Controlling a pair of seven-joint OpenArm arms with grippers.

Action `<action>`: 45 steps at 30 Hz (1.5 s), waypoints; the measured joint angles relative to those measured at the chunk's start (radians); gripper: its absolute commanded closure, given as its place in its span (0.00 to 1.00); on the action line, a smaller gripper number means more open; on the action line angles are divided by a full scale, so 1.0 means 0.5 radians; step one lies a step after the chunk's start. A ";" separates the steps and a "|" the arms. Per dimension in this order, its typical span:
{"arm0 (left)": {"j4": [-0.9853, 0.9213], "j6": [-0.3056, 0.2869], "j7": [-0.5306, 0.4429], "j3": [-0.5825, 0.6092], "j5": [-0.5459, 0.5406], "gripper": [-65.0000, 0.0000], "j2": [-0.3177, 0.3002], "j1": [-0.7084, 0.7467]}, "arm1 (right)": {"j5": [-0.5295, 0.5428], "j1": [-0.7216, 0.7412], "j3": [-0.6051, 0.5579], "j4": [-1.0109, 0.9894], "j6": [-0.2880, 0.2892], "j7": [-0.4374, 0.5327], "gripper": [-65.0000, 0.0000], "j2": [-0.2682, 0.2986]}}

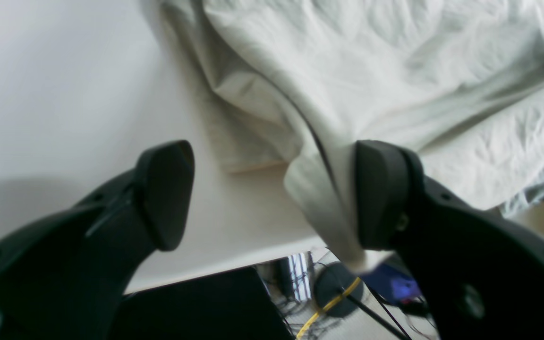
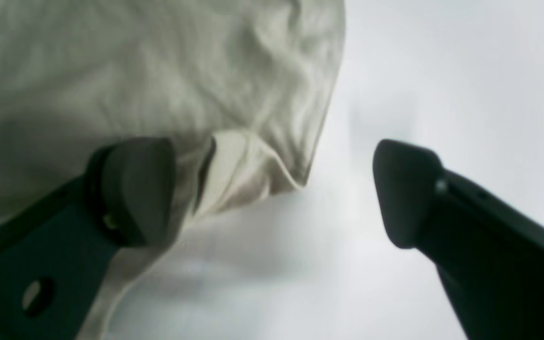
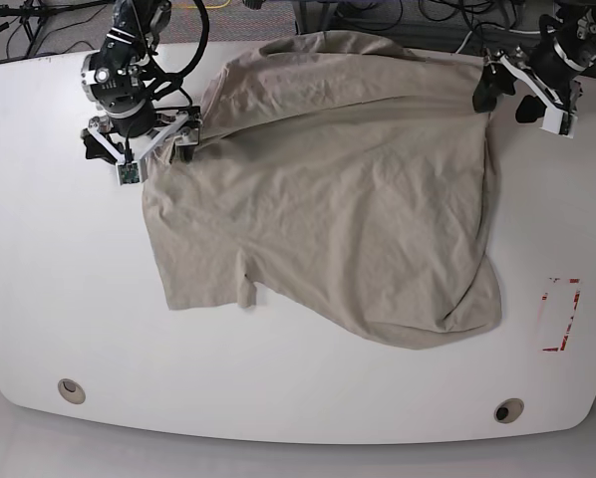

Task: Fold the T-shirt properly
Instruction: 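Lay the shirt down and open both grippers, releasing it, then move the left gripper to the shirt's hem corner and grasp it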

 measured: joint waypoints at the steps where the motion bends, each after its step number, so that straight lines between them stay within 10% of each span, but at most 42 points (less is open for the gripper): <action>1: 0.000 -0.020 0.001 -0.026 -0.004 0.28 -0.002 -0.001 | -0.002 -0.011 0.005 0.006 0.004 -0.009 0.01 -0.011; 17: 0.003 -0.574 0.002 -0.407 -0.401 0.29 -0.001 -0.002 | 0.008 0.263 0.095 -0.026 0.005 0.030 0.01 -0.081; 45: -0.003 -0.612 0.005 -0.765 -0.334 0.29 -0.002 -0.316 | 0.004 0.465 0.232 -0.676 0.008 0.236 0.01 -0.053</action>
